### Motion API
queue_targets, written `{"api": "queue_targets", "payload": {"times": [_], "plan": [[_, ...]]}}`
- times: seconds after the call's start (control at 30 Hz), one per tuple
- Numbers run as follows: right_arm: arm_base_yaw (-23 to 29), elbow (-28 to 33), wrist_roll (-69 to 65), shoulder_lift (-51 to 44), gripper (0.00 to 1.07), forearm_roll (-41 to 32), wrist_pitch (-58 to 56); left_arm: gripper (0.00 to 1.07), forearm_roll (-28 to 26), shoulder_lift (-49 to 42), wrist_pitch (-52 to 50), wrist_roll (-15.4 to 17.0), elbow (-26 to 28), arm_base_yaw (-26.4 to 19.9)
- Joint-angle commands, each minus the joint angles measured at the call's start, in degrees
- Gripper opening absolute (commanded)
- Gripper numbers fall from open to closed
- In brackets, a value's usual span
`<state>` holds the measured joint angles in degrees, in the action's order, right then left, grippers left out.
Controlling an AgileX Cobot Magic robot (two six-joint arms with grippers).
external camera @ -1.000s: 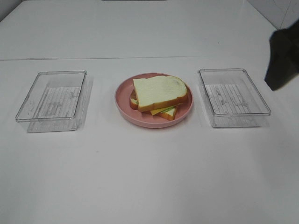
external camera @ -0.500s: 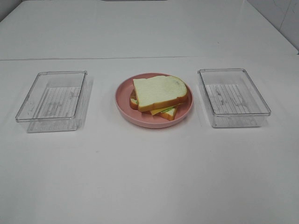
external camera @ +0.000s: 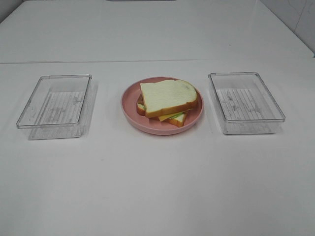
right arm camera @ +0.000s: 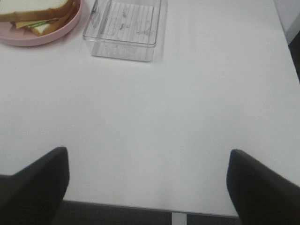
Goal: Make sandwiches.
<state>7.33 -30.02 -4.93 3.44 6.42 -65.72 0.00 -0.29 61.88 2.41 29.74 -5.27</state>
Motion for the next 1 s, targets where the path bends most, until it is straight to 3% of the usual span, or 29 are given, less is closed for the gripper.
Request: {"api": "queue_targets", "payload": {"times": [0.03,0.13,1.0], "plan": [[-2.69,1.95,0.92,-4.87,0.90,-0.17,1.49,1.01,-0.40,-0.74,-0.34,0.00,-0.11,-0.11],[-4.76,3.84,0.92,-5.67,0.90,-0.29,2.46,1.01,-0.40,-0.74,-0.34,0.00,-0.11,-0.11],[-4.70,4.01,0.92,-5.67,0.90,-1.03,2.52,1.01,-0.40,-0.57,-0.34,0.00,-0.11,-0.11]]}}
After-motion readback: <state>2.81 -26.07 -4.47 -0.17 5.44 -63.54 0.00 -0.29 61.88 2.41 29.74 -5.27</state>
